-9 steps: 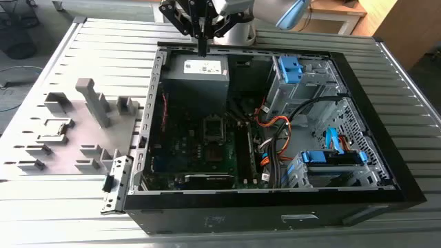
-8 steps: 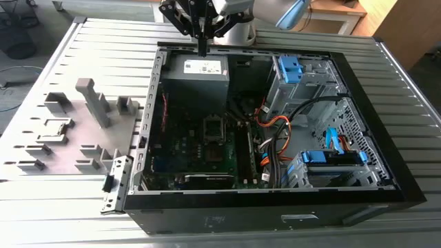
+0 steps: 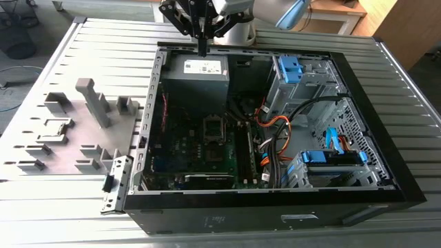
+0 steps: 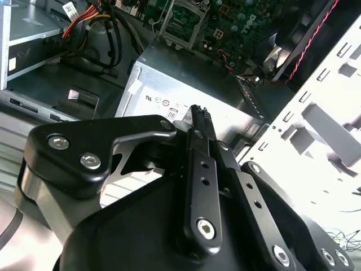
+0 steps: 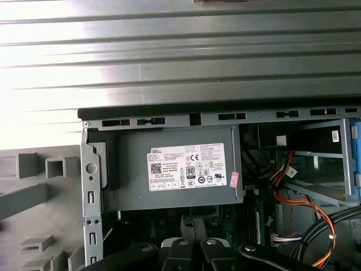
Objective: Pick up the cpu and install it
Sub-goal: 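Reach for the cpu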
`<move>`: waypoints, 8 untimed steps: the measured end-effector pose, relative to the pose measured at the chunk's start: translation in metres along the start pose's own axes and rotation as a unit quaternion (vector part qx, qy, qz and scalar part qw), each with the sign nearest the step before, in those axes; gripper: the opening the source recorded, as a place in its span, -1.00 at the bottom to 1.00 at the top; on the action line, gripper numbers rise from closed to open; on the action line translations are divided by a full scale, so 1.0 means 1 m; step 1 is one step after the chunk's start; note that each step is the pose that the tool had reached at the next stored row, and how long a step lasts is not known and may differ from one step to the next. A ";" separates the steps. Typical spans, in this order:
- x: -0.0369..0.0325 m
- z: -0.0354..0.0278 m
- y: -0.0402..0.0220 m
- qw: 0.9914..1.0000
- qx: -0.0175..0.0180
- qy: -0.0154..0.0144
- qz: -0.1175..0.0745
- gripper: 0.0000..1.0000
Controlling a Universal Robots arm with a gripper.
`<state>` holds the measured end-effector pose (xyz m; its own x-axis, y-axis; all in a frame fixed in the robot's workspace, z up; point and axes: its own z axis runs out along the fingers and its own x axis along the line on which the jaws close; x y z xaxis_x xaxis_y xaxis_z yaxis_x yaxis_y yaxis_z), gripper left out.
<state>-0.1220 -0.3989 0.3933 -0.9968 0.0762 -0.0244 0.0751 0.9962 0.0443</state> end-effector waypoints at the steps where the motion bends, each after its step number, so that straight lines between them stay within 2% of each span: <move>1: 0.0000 0.0000 0.0000 1.000 0.000 0.000 0.000 -0.79; 5: 0.0018 0.0000 -0.0002 1.000 0.000 0.000 0.000 -0.79; 8: 0.0058 -0.0001 -0.0004 1.000 0.000 0.000 0.000 -0.79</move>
<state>-0.1278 -0.3989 0.3933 -0.9968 0.0762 -0.0245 0.0751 0.9962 0.0443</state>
